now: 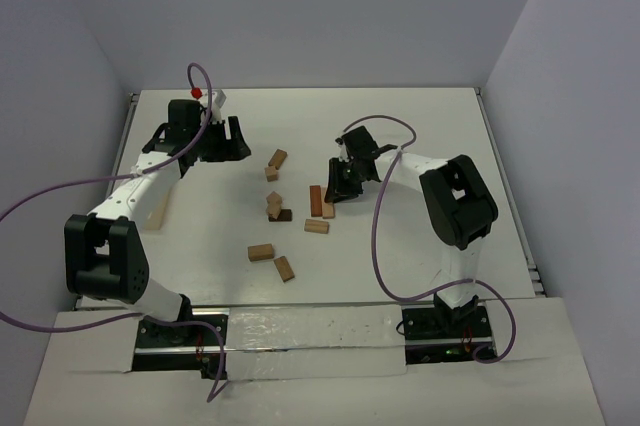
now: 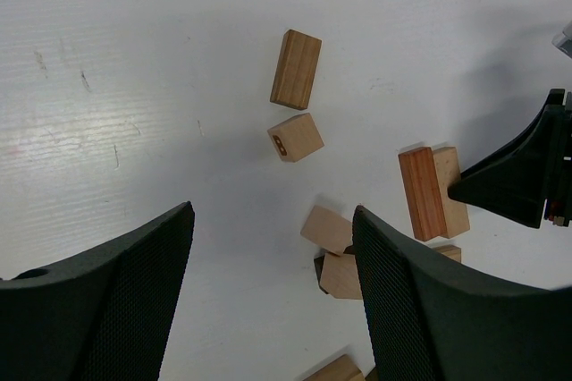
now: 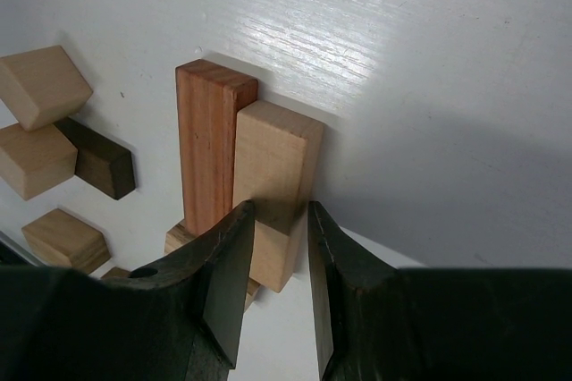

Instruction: Build the wood block tower

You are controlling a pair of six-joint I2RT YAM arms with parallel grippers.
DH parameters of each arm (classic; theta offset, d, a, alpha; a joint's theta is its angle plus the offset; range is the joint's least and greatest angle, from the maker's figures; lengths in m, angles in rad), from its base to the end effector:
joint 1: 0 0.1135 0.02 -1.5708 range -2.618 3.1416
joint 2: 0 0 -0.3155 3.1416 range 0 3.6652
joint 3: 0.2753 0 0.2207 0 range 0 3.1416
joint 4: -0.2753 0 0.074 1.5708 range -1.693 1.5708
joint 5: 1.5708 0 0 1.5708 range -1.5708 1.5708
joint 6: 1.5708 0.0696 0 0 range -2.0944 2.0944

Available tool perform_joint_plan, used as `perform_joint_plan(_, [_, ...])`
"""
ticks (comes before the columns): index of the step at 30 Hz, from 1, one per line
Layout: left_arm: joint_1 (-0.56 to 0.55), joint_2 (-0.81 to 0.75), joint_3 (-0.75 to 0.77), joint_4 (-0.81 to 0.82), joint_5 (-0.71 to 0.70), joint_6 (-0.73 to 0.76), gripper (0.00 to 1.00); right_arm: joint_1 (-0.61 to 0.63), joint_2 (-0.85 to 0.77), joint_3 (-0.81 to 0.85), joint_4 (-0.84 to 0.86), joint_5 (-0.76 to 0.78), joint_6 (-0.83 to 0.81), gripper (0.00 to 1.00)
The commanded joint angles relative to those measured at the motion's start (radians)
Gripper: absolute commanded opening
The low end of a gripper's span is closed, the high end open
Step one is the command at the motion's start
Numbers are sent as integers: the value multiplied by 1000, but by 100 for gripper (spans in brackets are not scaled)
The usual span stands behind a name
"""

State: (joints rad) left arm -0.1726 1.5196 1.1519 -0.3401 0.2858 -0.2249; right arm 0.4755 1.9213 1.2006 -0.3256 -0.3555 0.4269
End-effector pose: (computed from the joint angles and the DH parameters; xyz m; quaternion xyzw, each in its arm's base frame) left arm 0.3223 -0.0761 0.3167 0.0360 0.9003 -0.2086 0.3803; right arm 0.3421 0.2034 0.1942 -0.0689 0.9492 0.2649 0.1552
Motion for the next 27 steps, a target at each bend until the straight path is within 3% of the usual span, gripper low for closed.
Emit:
perform_joint_plan(1, [10, 6, 25, 23, 21, -5, 77, 6, 23, 38, 1, 36, 4, 37])
perform_joint_plan(27, [15, 2, 19, 24, 29, 4, 78, 0, 47, 54, 17, 58, 0, 36])
